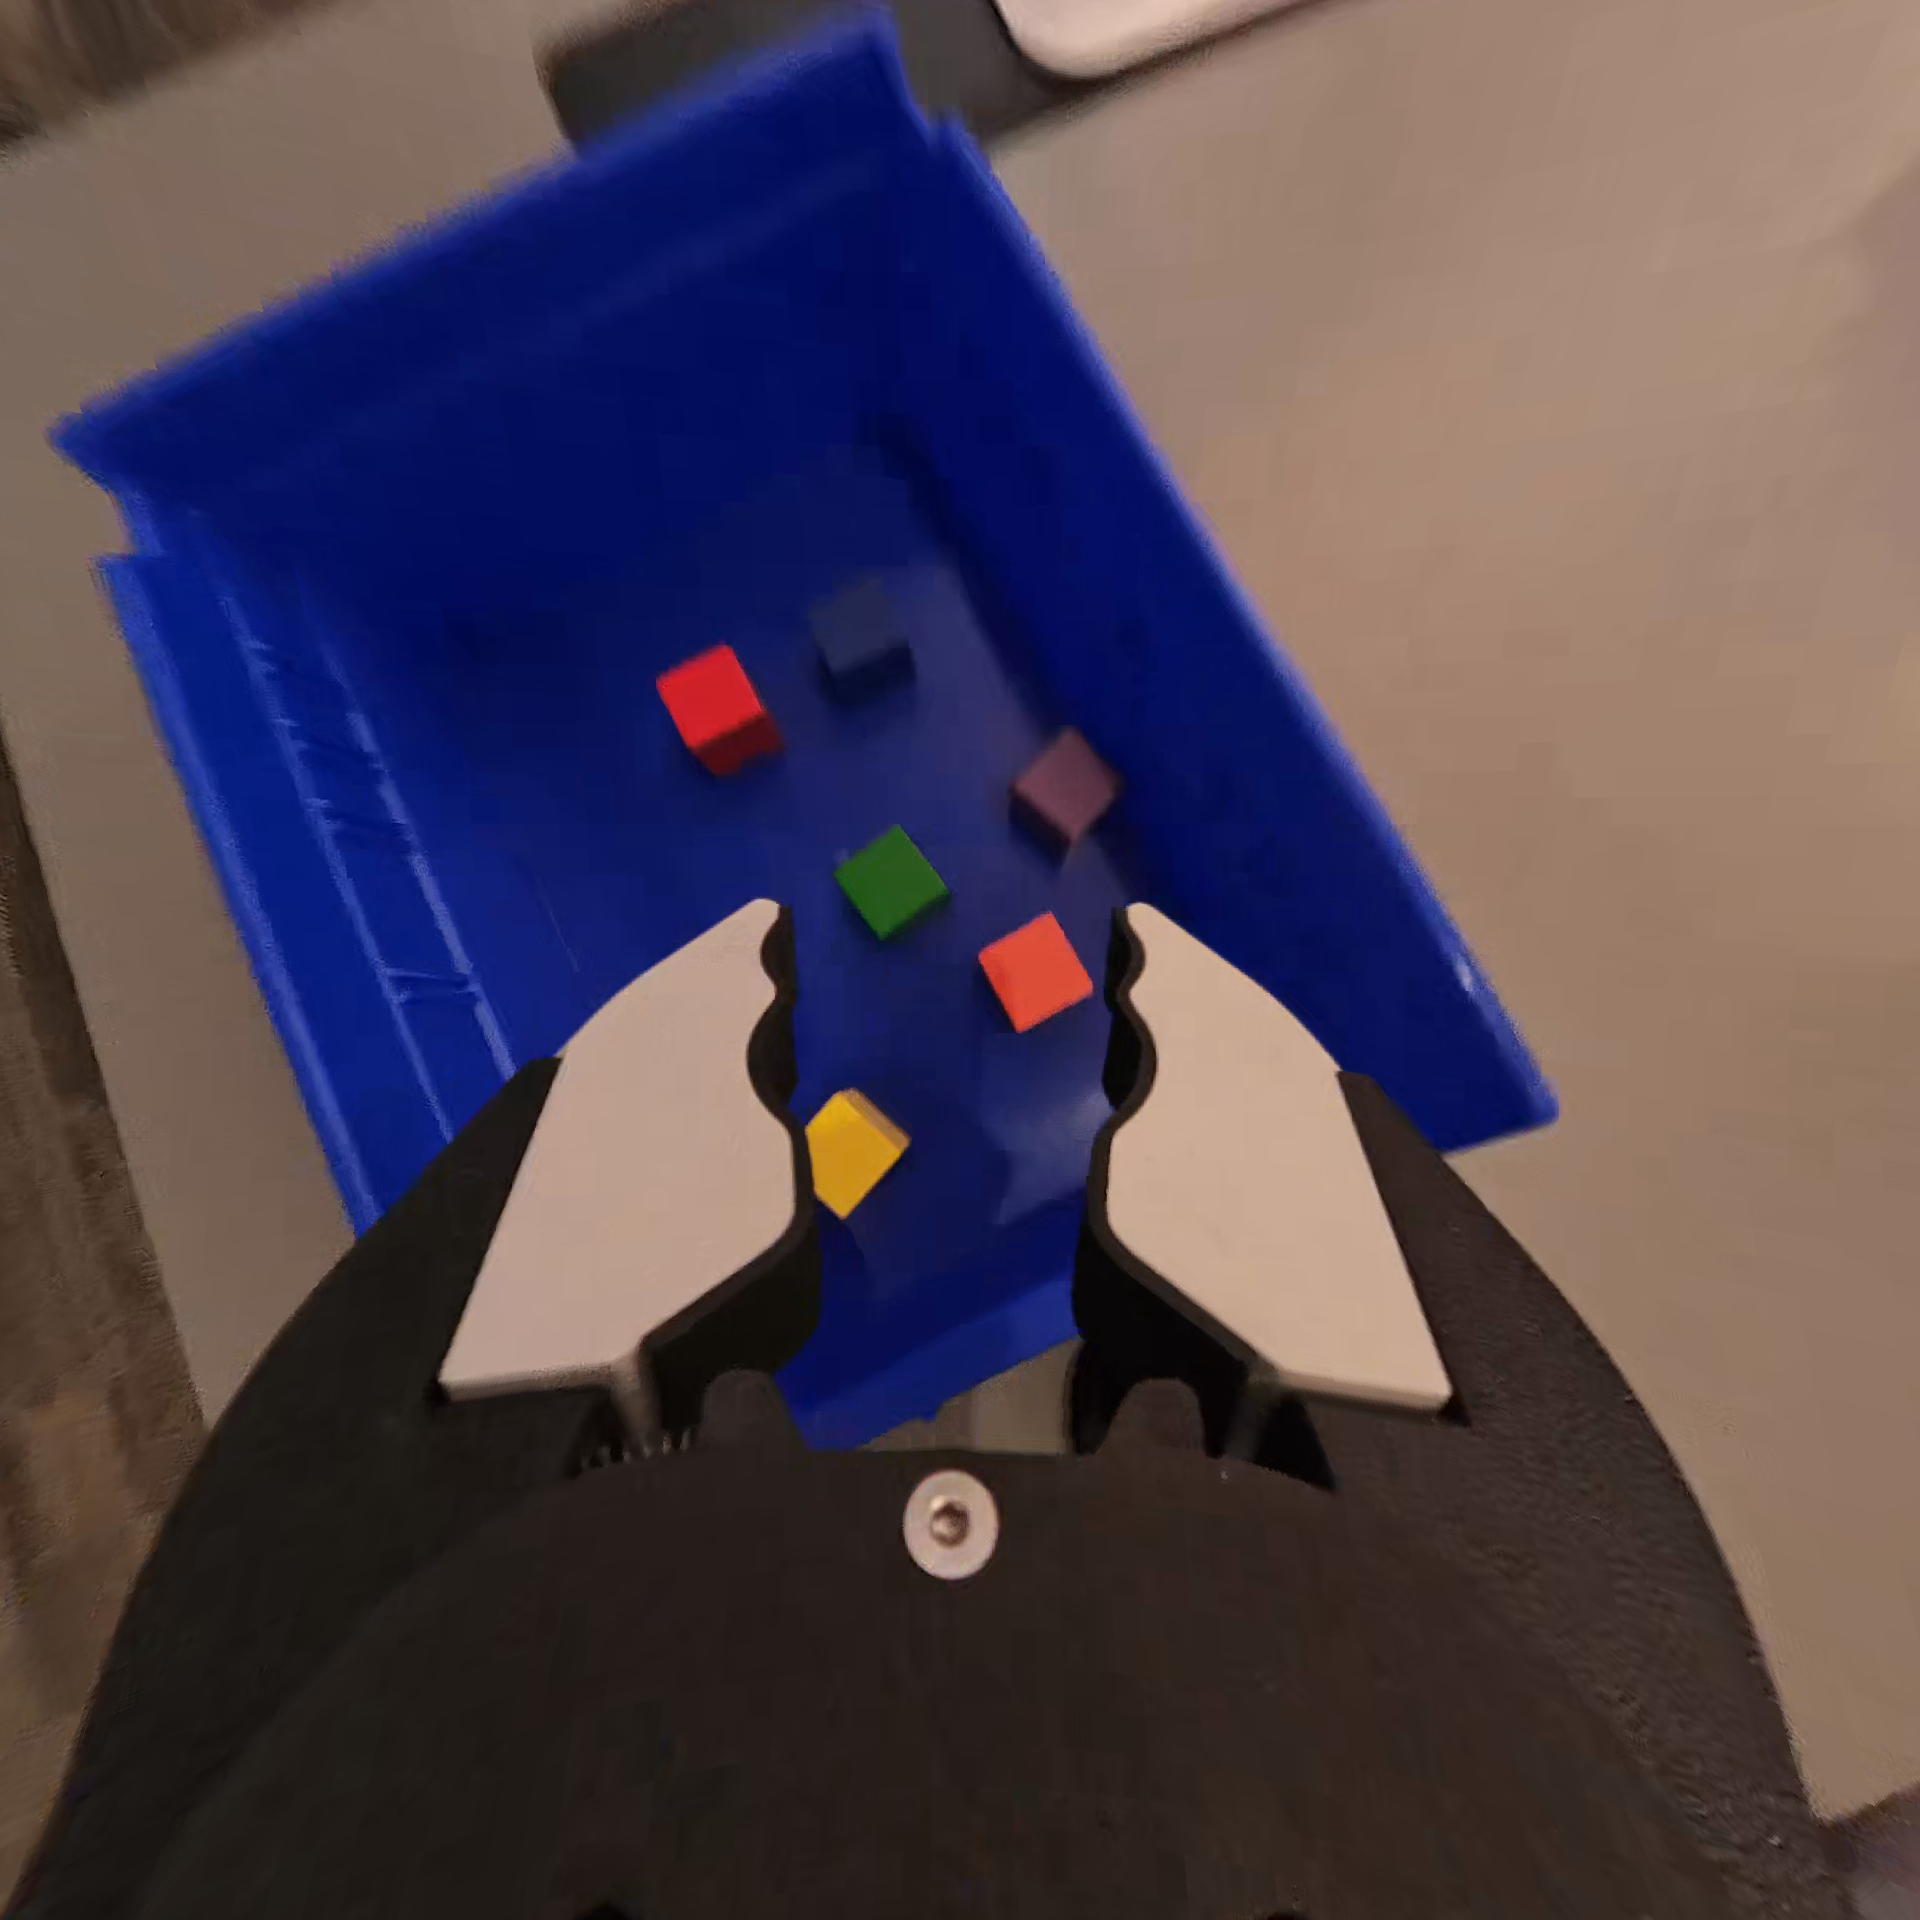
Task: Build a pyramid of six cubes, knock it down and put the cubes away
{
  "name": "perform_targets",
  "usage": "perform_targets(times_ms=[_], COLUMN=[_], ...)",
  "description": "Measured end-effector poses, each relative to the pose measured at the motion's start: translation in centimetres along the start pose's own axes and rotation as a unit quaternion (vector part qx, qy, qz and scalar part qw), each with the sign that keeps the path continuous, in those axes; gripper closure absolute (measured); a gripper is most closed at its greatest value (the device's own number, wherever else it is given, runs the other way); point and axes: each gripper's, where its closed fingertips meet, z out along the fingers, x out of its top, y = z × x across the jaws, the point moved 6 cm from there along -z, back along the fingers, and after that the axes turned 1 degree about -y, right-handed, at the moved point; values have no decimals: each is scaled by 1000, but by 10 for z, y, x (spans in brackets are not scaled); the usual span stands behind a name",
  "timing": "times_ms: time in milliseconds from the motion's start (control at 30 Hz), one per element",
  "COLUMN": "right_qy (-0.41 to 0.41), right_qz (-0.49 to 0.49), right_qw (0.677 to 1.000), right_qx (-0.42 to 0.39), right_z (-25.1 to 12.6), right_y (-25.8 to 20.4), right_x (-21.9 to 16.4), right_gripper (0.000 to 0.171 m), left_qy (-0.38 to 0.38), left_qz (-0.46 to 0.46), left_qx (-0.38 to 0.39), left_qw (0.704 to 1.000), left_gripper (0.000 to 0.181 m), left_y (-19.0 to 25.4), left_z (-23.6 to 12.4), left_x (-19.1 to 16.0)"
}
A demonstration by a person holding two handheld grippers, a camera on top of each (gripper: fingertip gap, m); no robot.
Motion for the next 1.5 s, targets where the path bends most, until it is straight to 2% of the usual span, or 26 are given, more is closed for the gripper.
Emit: perform_targets(times_ms=[133,200,300,367,467,533,900,1067,1200,1267,1400,1500], right_qy=[-2,-24,-15,-20,-13,-9,-27,-25,-24,-24,-21,-19], right_qz=[-6,37,66,68,68,73,56,56,60,61,66,69], right_qw=[1000,998,997,997,997,997,998,998,998,998,997,997], right_qx=[14,41,49,41,28,28,16,16,16,15,14,11], right_z=[12,19,20,17,11,9,10,9,8,8,6,6], right_y=[2,8,17,22,27,28,25,25,27,29,32,35], right_x=[-26,-35,-42,-44,-43,-42,-44,-44,-45,-45,-46,-47], right_gripper=[117,117,117,117,118,118,118,118,118,118,119,120], left_qy=[-77,-107,-136,-130,-149,-162,-236,-247,-269,-277,-261,-212], left_qz=[114,147,95,15,-84,-117,-190,-209,-216,-215,-192,-182], left_qx=[-24,8,52,60,81,82,112,103,85,71,63,59], left_qw=[990,983,985,990,982,976,946,941,935,934,944,958], left_gripper=[126,128,128,129,128,126,126,138,141,149,150,150], left_y=[17,13,-3,-13,-27,-29,-34,-34,-36,-36,-41,-48], left_z=[20,25,26,22,18,20,46,50,56,58,55,37], left_x=[-21,-28,-35,-38,-50,-57,-75,-76,-78,-79,-73,-50])
